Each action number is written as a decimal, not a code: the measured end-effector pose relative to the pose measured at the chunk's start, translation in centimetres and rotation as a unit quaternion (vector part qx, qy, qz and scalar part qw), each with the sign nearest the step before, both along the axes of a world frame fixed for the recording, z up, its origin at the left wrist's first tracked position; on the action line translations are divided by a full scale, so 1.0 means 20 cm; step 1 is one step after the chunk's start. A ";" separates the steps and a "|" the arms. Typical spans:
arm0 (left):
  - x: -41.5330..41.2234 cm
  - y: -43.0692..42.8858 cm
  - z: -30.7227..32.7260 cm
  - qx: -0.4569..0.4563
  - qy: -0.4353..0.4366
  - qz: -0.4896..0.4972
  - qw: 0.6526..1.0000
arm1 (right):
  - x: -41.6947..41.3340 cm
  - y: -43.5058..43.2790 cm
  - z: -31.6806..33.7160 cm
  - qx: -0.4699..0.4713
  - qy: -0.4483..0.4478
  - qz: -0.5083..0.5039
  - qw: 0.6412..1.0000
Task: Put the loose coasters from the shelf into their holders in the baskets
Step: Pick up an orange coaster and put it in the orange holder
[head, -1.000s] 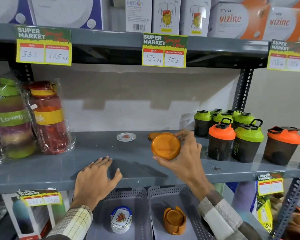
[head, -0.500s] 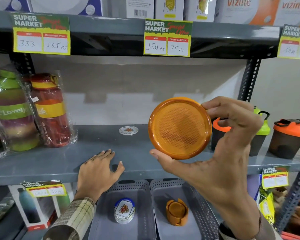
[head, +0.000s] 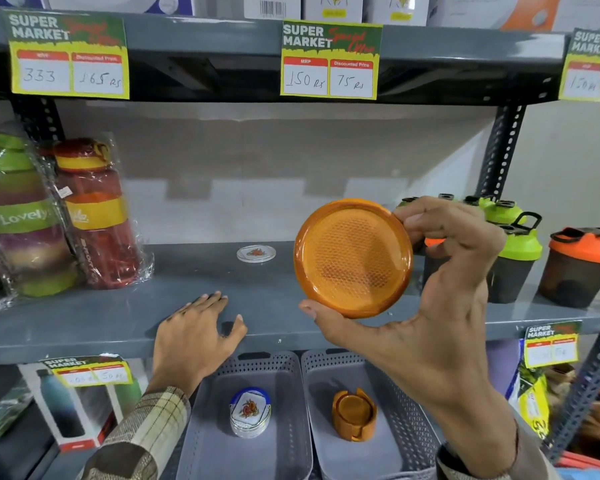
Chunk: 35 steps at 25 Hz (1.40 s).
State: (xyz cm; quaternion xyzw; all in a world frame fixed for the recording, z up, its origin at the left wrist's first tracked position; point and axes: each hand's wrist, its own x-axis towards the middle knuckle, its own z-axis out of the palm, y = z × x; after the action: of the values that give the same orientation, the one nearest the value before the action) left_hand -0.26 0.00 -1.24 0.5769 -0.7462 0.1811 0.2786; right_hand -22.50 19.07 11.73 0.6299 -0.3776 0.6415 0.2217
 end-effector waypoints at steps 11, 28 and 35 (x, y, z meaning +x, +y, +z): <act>-0.01 -0.01 0.01 -0.007 0.022 -0.003 1.000 | -0.08 -0.03 -0.46 0.279 -0.132 0.129 0.942; -0.02 -0.01 0.00 -0.028 0.044 0.008 0.999 | -0.53 -0.61 -1.77 0.621 -0.196 -0.111 0.751; -0.03 -0.01 -0.01 -0.067 0.024 0.004 0.997 | -0.60 -0.75 -1.90 0.652 -0.171 -0.129 0.727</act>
State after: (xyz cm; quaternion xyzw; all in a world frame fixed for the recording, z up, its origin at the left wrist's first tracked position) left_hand -0.81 -0.29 -1.50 0.5641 -0.7233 0.2172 0.3339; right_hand -34.41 4.16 -26.31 0.4444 -0.8120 0.2995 -0.2311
